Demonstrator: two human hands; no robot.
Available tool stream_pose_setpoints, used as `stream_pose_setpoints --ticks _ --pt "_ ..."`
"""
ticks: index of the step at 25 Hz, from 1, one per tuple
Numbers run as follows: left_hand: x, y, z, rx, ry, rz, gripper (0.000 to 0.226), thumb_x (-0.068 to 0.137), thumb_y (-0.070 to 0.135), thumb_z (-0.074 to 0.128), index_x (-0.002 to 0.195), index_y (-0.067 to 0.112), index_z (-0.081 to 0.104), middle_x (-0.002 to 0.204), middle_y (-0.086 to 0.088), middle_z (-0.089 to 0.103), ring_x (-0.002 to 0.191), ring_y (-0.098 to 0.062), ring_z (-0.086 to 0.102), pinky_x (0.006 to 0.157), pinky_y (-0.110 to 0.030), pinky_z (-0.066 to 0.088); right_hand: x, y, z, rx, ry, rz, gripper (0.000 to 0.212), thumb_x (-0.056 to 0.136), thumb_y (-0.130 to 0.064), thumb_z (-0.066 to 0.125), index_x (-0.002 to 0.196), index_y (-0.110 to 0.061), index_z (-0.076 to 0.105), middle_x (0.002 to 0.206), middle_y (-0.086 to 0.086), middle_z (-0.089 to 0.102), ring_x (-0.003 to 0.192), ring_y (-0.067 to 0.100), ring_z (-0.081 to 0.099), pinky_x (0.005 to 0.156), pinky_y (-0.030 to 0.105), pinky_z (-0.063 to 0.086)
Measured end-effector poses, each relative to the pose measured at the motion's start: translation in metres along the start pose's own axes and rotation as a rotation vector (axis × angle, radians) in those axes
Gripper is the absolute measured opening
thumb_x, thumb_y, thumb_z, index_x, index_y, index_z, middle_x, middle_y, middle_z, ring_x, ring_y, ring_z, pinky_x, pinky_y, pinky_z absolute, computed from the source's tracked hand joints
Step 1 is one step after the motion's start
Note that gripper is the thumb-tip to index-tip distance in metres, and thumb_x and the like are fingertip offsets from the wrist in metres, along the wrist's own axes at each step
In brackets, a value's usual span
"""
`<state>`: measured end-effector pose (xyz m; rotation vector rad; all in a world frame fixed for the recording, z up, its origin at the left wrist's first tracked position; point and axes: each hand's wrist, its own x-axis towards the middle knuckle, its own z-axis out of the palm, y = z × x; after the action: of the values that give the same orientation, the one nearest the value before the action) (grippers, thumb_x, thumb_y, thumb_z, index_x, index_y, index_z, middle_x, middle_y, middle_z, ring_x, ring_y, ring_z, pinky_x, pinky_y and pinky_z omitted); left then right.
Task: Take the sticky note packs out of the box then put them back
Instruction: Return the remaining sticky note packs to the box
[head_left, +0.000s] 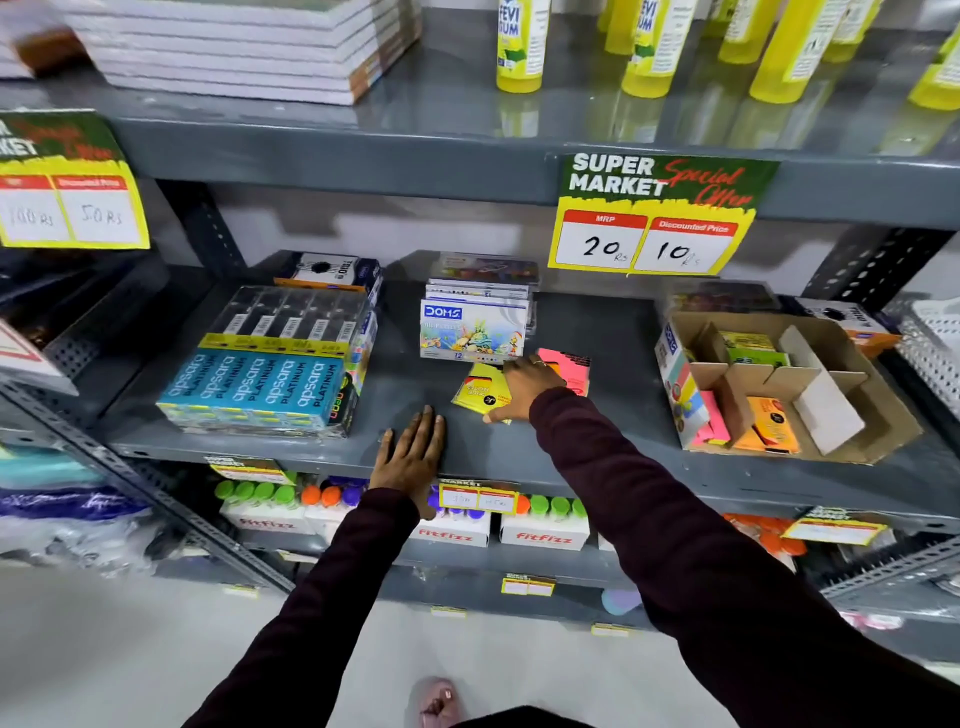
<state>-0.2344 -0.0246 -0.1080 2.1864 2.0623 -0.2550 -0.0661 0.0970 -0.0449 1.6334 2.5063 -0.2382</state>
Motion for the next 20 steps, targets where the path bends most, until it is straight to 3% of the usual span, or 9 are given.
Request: stream_pose_setpoints --ticks 4,8,11,13,15,16,18,20 --pt "0.000 0.000 -0.005 -0.016 -0.022 0.002 0.119 0.071 0.030 0.074 0.146 0.012 -0.015 0.160 -0.008 -0.014 0.149 -0.022 -0.005 0.119 -0.049 0.002 -0.006 -0.007 -0.003 0.002 0.025 0.072 0.072 0.061 -0.058 0.076 0.109 -0.007 0.063 0.122 0.016 0.061 0.116 0.033 0.051 0.092 0.037 0.047" --pt "0.002 0.012 -0.015 -0.126 -0.110 0.063 0.129 0.064 0.050 0.079 0.147 0.008 -0.012 0.159 -0.011 -0.016 0.148 -0.023 -0.010 0.119 -0.048 -0.002 -0.031 -0.003 -0.016 0.086 0.109 0.127 0.078 0.057 -0.064 0.074 0.111 -0.008 0.062 0.117 0.014 0.061 0.111 0.032 0.056 0.092 0.036 0.048" --pt "0.006 0.048 -0.013 -0.123 -0.081 0.117 0.122 0.071 0.059 0.069 0.146 0.006 -0.010 0.159 -0.012 -0.015 0.148 -0.024 -0.012 0.120 -0.046 -0.004 -0.064 0.020 -0.033 0.231 0.208 0.226 0.070 0.057 -0.059 0.076 0.106 -0.011 0.063 0.109 0.013 0.067 0.105 0.030 0.061 0.093 0.036 0.047" --pt "0.012 0.072 -0.010 -0.124 -0.035 0.142 0.114 0.077 0.059 0.062 0.146 0.004 -0.010 0.159 -0.013 -0.015 0.148 -0.025 -0.011 0.120 -0.045 -0.003 -0.090 0.045 -0.041 0.288 0.279 0.335 0.053 0.060 -0.055 0.077 0.087 -0.010 0.066 0.099 0.016 0.072 0.098 0.031 0.065 0.087 0.035 0.049" --pt "0.018 0.086 -0.007 -0.130 0.003 0.144 0.110 0.080 0.055 0.060 0.146 0.004 -0.011 0.159 -0.013 -0.014 0.148 -0.025 -0.010 0.120 -0.045 -0.003 -0.116 0.076 -0.044 0.318 0.354 0.481 0.049 0.063 -0.056 0.076 0.062 -0.011 0.057 0.090 0.020 0.073 0.089 0.034 0.068 0.079 0.036 0.051" --pt "0.020 0.090 -0.006 -0.131 0.018 0.137 0.108 0.081 0.053 0.059 0.146 0.004 -0.011 0.159 -0.013 -0.014 0.148 -0.024 -0.009 0.120 -0.044 -0.003 -0.128 0.095 -0.044 0.336 0.393 0.561 0.050 0.064 -0.057 0.076 0.063 -0.010 0.058 0.090 0.021 0.073 0.090 0.035 0.068 0.080 0.037 0.051" --pt "0.021 0.093 -0.001 -0.105 0.062 0.126 0.105 0.082 0.051 0.058 0.146 0.004 -0.012 0.160 -0.013 -0.013 0.148 -0.024 -0.008 0.121 -0.044 -0.002 -0.150 0.133 -0.039 0.386 0.467 0.729 0.062 0.066 -0.057 0.075 0.096 -0.003 0.065 0.104 0.022 0.070 0.101 0.036 0.065 0.087 0.039 0.050" --pt "0.021 0.096 0.003 -0.059 0.121 0.133 0.103 0.084 0.052 0.055 0.146 0.004 -0.012 0.160 -0.014 -0.010 0.149 -0.025 -0.006 0.121 -0.044 0.000 -0.170 0.171 -0.030 0.412 0.521 0.880 0.082 0.065 -0.055 0.078 0.121 0.000 0.052 0.119 0.024 0.064 0.113 0.038 0.059 0.094 0.043 0.047"
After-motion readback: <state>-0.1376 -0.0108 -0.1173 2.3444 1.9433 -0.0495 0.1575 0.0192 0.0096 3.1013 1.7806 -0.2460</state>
